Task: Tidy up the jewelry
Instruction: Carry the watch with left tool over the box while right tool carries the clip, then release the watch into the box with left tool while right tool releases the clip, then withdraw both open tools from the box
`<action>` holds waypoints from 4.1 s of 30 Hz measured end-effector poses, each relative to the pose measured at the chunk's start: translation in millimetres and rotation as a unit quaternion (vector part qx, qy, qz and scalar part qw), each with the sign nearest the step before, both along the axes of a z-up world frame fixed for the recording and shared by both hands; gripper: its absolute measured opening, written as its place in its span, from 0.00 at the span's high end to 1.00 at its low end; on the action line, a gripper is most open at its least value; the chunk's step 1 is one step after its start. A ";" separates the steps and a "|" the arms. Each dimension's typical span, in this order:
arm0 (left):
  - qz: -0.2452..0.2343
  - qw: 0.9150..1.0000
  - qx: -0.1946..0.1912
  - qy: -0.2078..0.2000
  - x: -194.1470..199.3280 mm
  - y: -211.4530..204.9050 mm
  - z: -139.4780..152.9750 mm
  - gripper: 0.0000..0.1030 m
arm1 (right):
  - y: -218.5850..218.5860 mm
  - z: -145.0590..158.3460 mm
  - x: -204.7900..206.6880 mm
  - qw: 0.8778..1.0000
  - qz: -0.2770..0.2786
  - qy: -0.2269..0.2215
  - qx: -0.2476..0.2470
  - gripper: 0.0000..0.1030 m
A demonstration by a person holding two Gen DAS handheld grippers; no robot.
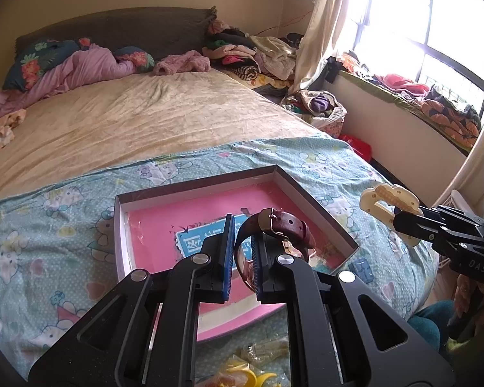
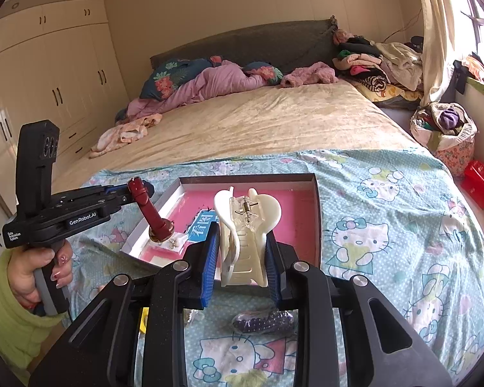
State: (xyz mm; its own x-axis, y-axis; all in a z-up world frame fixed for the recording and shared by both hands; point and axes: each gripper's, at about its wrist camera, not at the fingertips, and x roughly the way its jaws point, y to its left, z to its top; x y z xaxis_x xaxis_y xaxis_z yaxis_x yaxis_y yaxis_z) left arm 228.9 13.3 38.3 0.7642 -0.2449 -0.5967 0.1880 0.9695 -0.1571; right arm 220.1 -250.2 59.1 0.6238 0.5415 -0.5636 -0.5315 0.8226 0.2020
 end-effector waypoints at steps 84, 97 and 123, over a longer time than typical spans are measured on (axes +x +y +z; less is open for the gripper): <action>-0.007 0.995 0.011 0.095 39.8 -28.1 -82.0 0.93 | -20.7 -79.9 41.9 0.995 -0.080 0.049 -0.015 0.40; 0.009 0.996 0.014 0.086 22.1 -18.8 -66.0 0.60 | -38.6 -59.4 28.8 0.995 -0.096 0.035 0.013 0.22; 0.050 0.999 -0.017 0.011 -34.0 13.4 11.6 0.09 | -57.0 0.7 -13.5 0.993 -0.101 -0.024 0.048 0.11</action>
